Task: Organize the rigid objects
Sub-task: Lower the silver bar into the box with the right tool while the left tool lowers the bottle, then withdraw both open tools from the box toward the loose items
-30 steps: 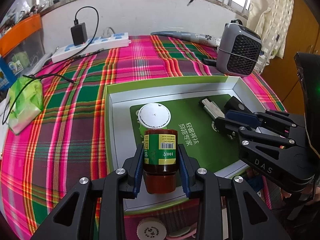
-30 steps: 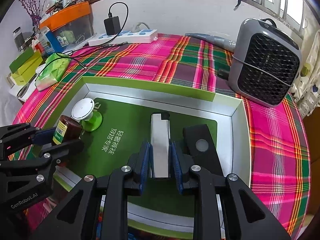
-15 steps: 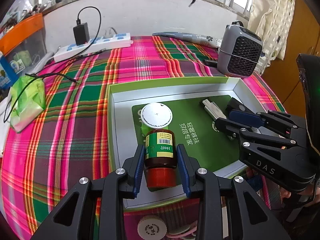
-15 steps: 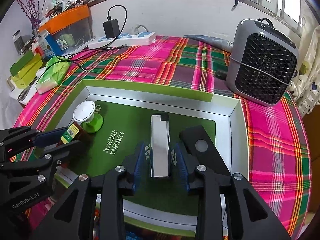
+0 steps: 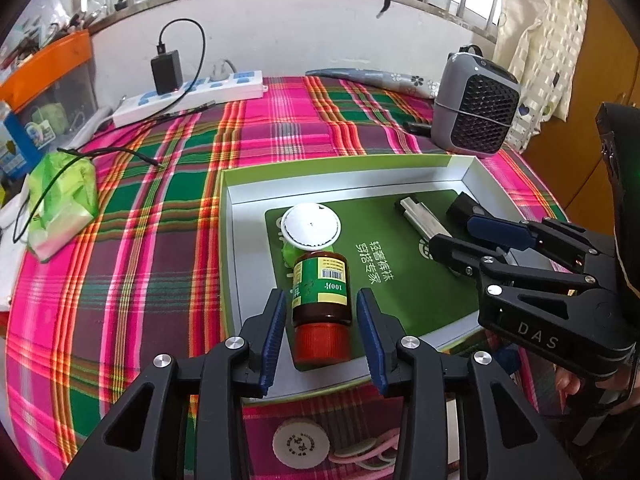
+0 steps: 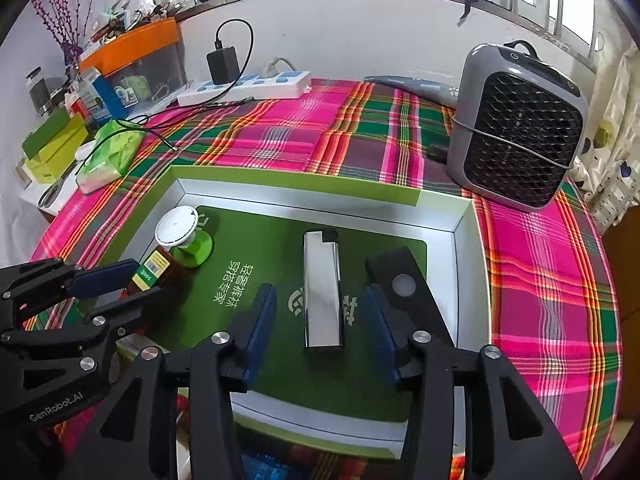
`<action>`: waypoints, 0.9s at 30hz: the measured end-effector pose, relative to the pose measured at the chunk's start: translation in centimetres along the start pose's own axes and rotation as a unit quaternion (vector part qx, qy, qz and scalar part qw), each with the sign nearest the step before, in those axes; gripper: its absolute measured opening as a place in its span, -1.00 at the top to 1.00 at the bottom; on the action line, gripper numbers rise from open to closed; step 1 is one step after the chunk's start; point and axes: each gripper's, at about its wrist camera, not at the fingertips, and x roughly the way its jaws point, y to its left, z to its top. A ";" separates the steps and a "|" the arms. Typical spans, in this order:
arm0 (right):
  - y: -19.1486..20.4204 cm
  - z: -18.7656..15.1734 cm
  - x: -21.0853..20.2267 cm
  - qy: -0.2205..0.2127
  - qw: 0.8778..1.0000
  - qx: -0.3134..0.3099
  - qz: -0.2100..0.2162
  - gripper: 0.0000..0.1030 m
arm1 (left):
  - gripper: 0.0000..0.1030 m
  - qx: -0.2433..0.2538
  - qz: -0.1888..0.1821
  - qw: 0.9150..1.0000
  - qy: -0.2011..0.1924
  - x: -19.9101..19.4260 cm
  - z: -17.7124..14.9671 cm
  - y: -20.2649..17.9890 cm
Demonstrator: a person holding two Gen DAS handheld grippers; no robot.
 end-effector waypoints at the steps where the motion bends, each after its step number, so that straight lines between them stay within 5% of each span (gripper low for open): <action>1: -0.1 0.0 -0.1 -0.001 1.000 0.002 0.000 0.08 | 0.30 -0.001 0.001 1.000 -0.001 -0.2 -0.1 0.0; 27: 0.2 -2.4 -5.1 -0.031 0.999 0.019 0.004 0.08 | 0.29 -0.026 0.006 0.999 -0.036 -5.5 -2.8 1.2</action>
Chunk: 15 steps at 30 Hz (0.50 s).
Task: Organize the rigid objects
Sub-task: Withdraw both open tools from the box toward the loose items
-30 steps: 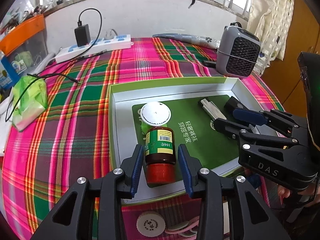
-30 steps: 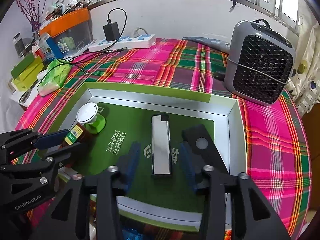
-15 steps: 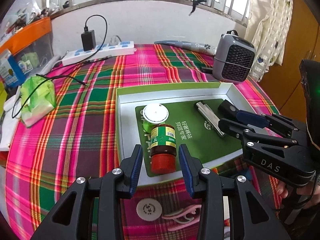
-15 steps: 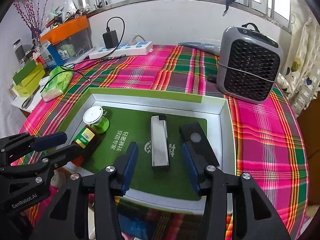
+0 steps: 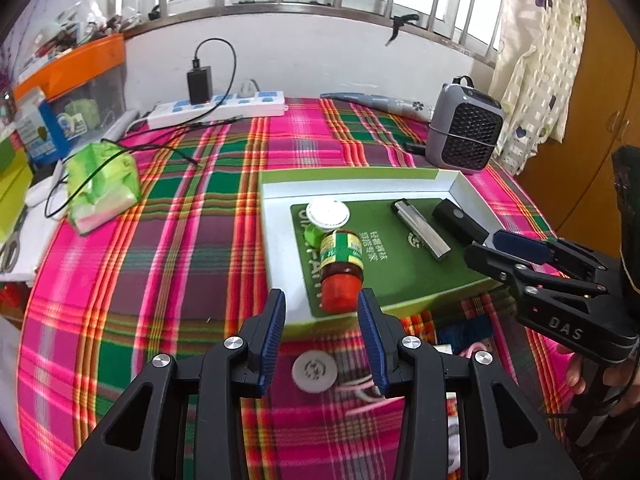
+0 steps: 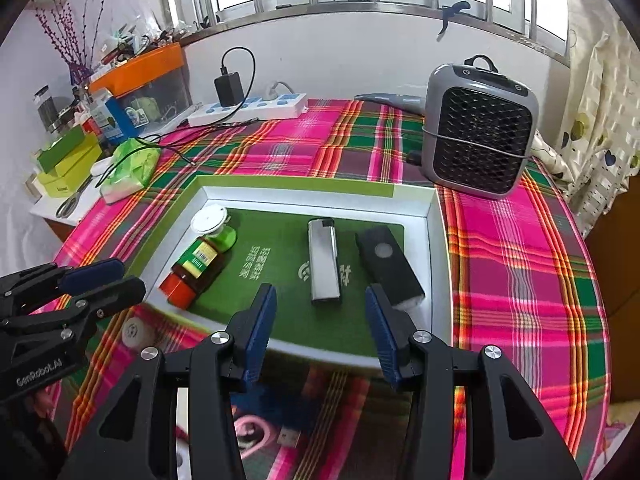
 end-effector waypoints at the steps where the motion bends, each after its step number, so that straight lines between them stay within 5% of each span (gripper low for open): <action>1: 0.2 -0.3 -0.4 -0.002 1.000 -0.002 0.002 0.08 | 0.29 -0.002 0.002 1.000 0.001 -0.2 -0.3 0.1; 15: 2.5 -4.5 -3.7 -0.007 0.999 -0.015 0.045 0.08 | 0.29 -0.018 -0.011 1.000 -0.005 -2.6 -4.1 0.5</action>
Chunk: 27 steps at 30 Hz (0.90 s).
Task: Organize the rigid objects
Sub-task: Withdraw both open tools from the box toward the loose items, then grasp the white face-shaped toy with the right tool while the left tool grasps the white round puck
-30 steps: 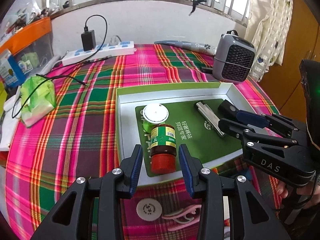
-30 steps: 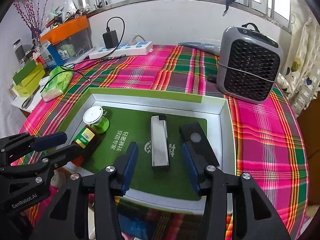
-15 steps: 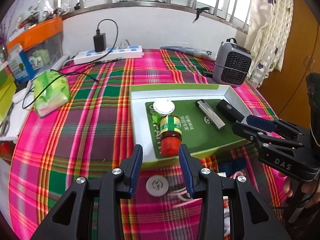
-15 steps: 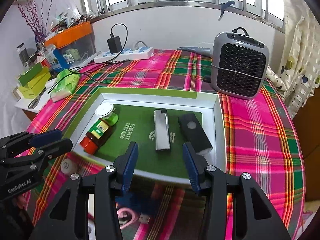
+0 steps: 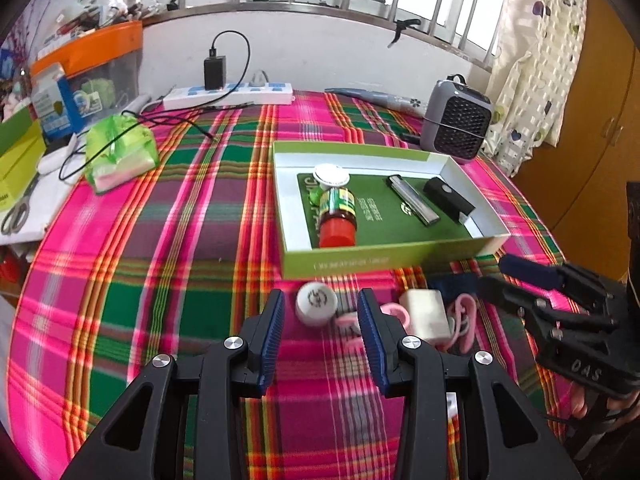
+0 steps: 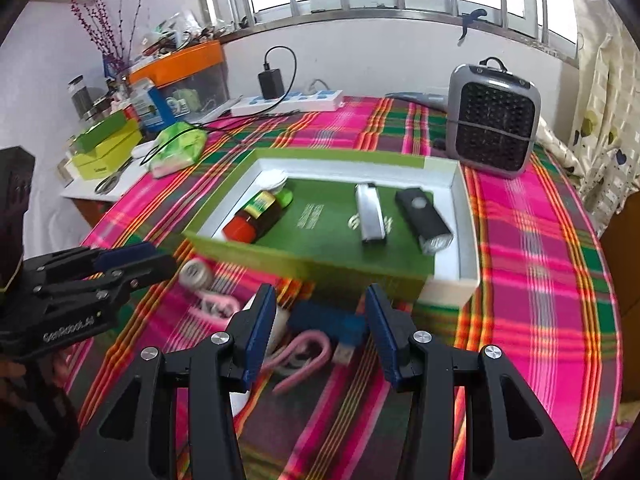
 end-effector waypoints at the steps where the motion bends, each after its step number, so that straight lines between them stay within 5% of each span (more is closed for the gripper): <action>1: 0.1 -0.4 -0.2 0.000 1.000 0.001 0.003 0.08 | 0.29 0.000 -0.001 1.000 0.000 -0.1 -0.3 0.0; 15: 3.2 -4.8 -1.0 0.015 0.999 0.001 0.048 0.07 | 0.29 -0.015 -0.011 1.000 0.004 -1.2 -3.6 0.9; 27: 4.9 -5.3 0.2 0.029 0.998 -0.009 0.056 0.06 | 0.29 -0.032 -0.011 0.999 0.008 -1.3 -4.7 2.2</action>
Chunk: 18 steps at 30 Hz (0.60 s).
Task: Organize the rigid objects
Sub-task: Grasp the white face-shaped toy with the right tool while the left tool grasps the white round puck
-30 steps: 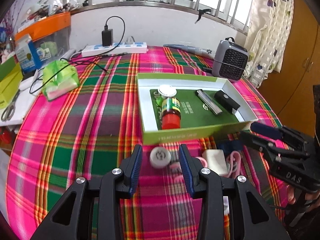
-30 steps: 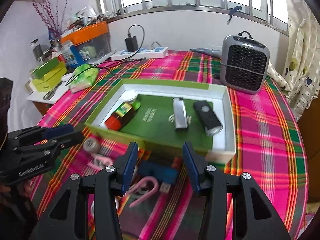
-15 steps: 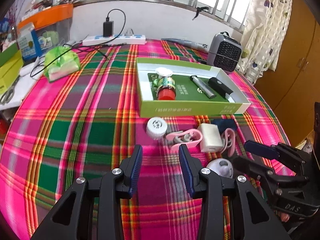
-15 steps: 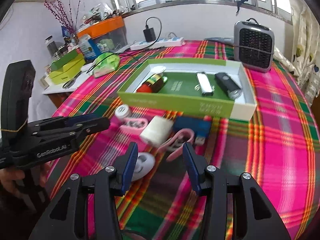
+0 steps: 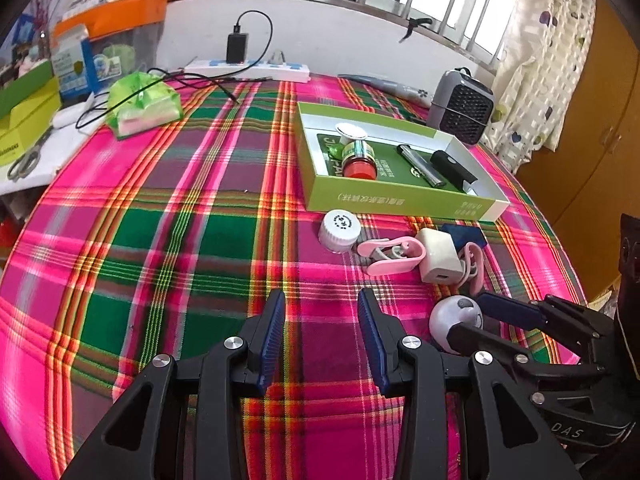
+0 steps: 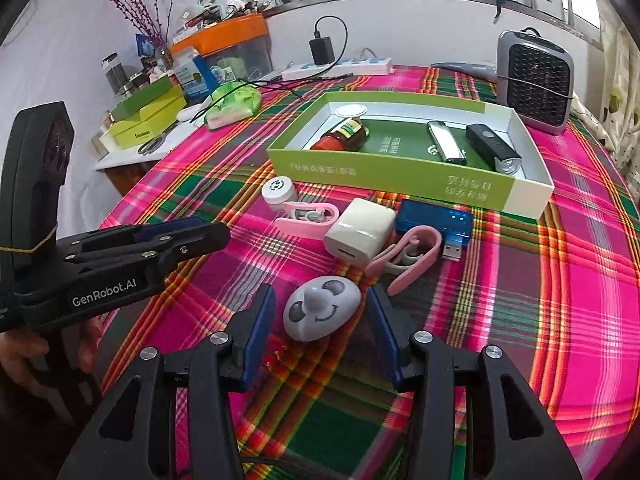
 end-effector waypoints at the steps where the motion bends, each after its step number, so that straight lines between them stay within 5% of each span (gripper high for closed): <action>1: 0.1 0.0 0.2 0.002 1.000 0.000 0.000 0.06 | 0.29 -0.001 0.000 1.000 0.000 0.0 0.0 0.1; 18: -0.1 0.0 1.1 0.012 1.000 0.012 -0.001 0.06 | 0.29 0.007 -0.011 1.000 0.008 0.9 0.5 -0.1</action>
